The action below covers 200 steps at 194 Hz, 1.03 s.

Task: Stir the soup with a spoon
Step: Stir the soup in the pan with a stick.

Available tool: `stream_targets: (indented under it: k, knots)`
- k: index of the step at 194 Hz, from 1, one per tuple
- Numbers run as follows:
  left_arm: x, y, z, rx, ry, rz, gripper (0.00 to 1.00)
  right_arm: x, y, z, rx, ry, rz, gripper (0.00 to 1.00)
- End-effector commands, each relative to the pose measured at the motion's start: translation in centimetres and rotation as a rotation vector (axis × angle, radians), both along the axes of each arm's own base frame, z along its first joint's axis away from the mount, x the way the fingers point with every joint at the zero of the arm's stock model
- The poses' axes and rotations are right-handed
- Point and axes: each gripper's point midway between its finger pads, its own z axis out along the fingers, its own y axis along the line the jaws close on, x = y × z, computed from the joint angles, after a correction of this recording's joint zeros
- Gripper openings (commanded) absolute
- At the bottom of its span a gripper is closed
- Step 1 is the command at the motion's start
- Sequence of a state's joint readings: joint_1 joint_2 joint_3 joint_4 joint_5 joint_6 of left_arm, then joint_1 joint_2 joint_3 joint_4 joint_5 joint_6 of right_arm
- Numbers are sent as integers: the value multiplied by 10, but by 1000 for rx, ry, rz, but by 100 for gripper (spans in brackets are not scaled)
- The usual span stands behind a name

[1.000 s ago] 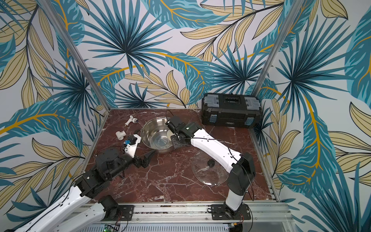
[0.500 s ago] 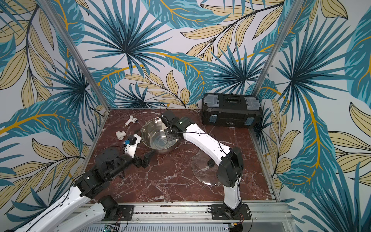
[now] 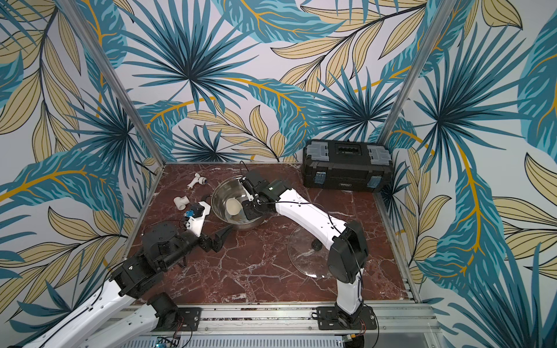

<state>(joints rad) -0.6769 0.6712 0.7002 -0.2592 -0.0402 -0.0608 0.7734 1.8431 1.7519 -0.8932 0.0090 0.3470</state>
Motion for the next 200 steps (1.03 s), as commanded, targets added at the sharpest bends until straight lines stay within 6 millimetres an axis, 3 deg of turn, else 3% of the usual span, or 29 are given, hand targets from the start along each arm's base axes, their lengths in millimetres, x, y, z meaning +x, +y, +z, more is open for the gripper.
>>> stream_targets:
  k: [1,54,87,119,148,174,200]
  knots:
    - [-1,1,4,-21,-7,0,100,-12,-18,18,-9,-47,6,0]
    - [-2,0,7,-32,-4,-5,100,-11,-69,9,-201,-113,-99,0]
    - [-3,1,7,-29,-3,-2,100,6,-82,15,-266,-172,-164,0]
    - [-3,2,5,-28,1,2,100,30,-70,23,-250,-213,-193,0]
    - [-4,3,4,-29,6,2,100,44,-42,26,-161,-201,-171,0]
    - [-5,5,8,-34,-5,8,100,43,-20,27,-74,-161,-125,0]
    - [-7,9,6,-19,2,16,100,35,-24,35,-40,-175,-126,0]
